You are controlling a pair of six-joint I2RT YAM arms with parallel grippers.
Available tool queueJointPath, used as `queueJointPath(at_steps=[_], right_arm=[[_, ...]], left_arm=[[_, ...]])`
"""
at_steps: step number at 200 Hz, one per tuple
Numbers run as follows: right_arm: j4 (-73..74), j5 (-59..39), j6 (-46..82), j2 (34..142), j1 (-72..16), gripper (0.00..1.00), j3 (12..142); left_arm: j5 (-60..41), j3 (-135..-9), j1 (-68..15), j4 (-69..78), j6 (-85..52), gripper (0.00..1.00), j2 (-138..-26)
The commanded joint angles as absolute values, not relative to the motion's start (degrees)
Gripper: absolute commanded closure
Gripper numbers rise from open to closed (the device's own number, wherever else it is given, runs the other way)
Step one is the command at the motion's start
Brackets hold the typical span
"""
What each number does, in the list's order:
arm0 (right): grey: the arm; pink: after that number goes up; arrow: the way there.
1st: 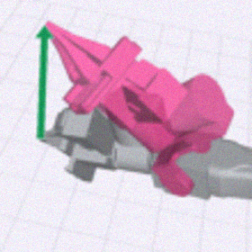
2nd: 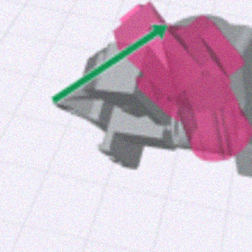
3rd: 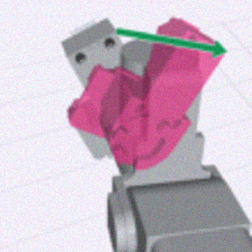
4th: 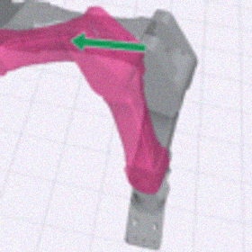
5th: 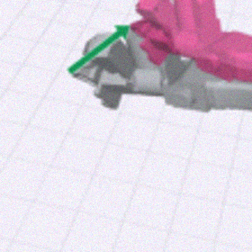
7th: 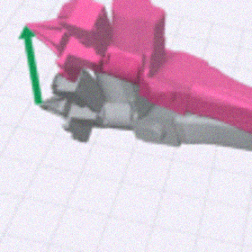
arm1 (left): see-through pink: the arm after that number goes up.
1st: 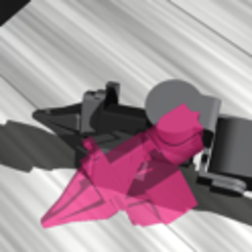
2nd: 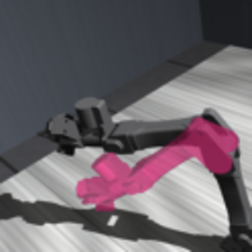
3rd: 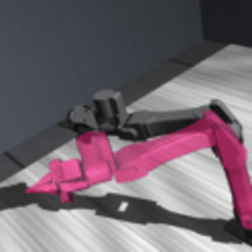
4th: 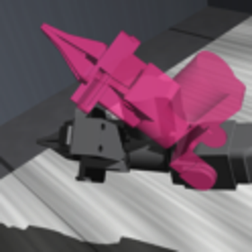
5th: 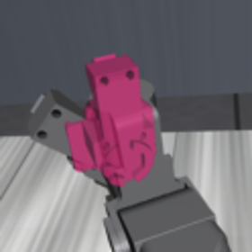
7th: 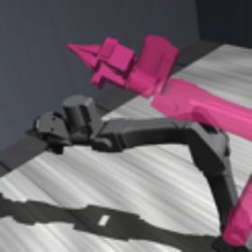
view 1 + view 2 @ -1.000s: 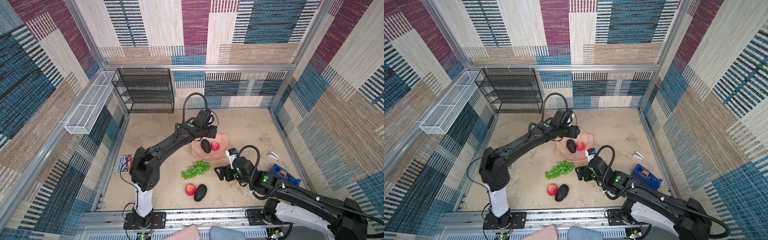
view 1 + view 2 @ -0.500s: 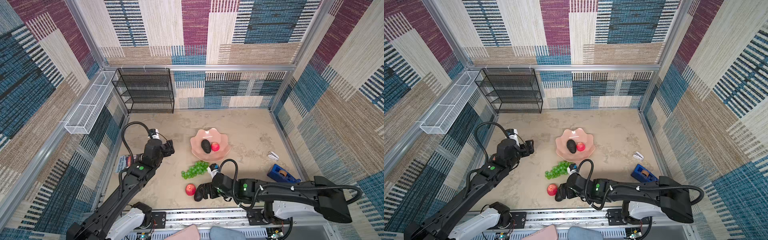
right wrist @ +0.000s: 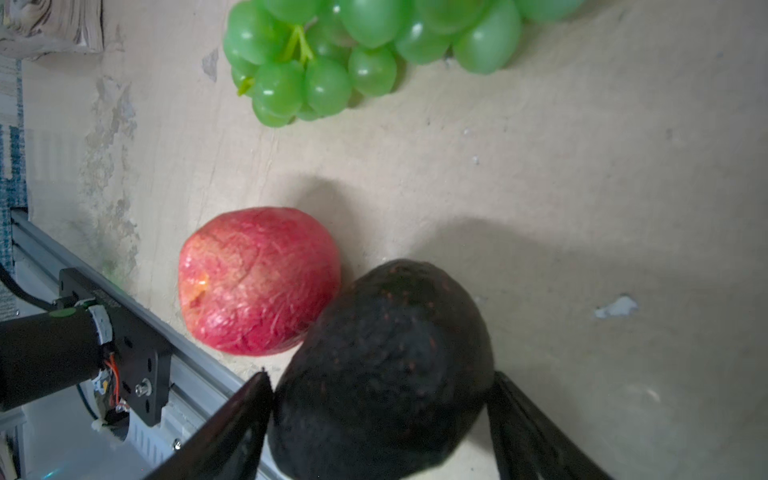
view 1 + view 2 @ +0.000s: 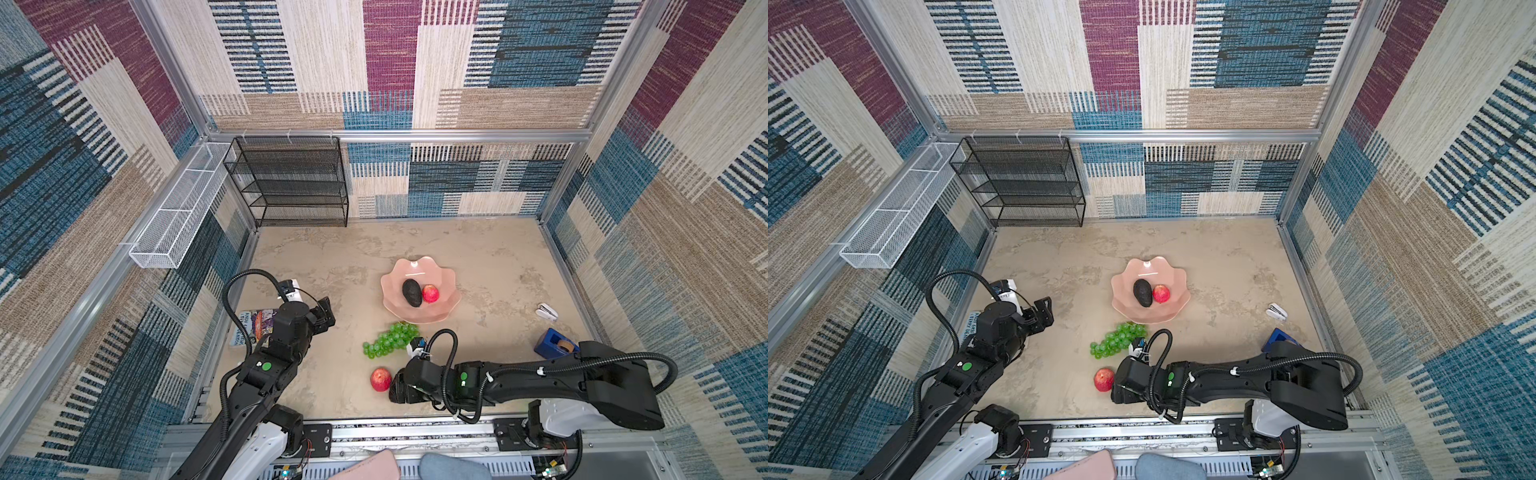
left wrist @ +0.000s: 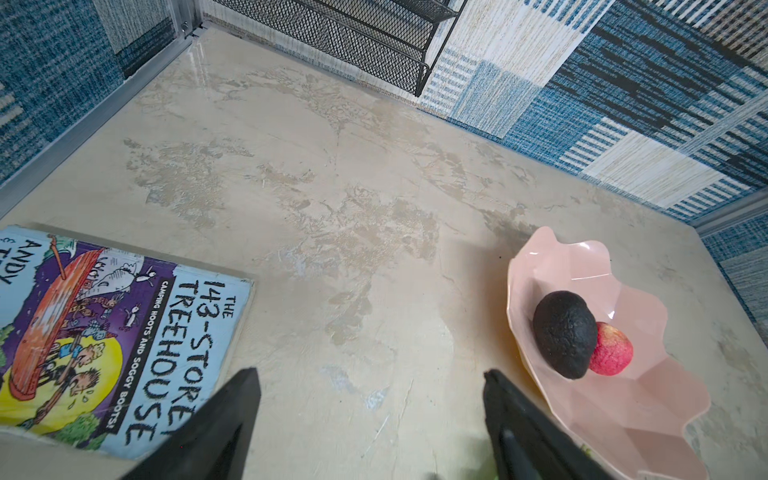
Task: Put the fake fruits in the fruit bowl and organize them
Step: 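Grasp the second avocado with the right gripper while the left gripper withdraws, then place the avocado in the pink bowl beside the first and release with the right gripper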
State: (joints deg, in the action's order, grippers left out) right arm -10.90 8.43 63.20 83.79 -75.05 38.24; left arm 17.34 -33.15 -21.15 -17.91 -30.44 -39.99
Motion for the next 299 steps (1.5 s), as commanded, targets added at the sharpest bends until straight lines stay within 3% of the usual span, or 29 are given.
queueJointPath(at_steps=[1, 33, 64, 107, 145, 189, 299], right_arm=[[-10.00, 11.09, 64.99, 85.21, -75.11, 0.28, 38.76], [-10.22, 14.18, 65.45, 83.40, -75.06, 0.46, 37.71], [-20.57, 21.53, 62.33, 74.49, -73.44, 0.50, 38.65], [-16.33, 22.20, 41.56, 62.58, -56.72, 0.54, 40.34], [-11.95, 17.64, 23.61, 73.71, -47.93, 0.53, 52.98], [-13.81, 9.28, 7.45, 92.08, -44.29, 0.53, 67.71], [-19.05, 6.26, 0.57, 110.91, -42.83, 0.49, 79.34]], left_arm=[[16.49, -32.91, -21.05, -18.37, -31.75, 0.13, -39.84], [14.84, -31.92, -20.88, -18.23, -33.10, 0.13, -39.39], [14.18, -31.55, -20.89, -19.81, -33.99, 0.13, -38.51], [7.94, -28.34, -20.91, -22.48, -36.65, 0.13, -34.42], [1.15, -26.92, -20.91, -27.28, -38.32, 0.13, -30.27], [-4.44, -26.54, -20.91, -30.09, -39.21, 0.14, -29.82], [-18.04, -23.69, -21.12, -31.45, -40.51, 0.20, -30.83]])
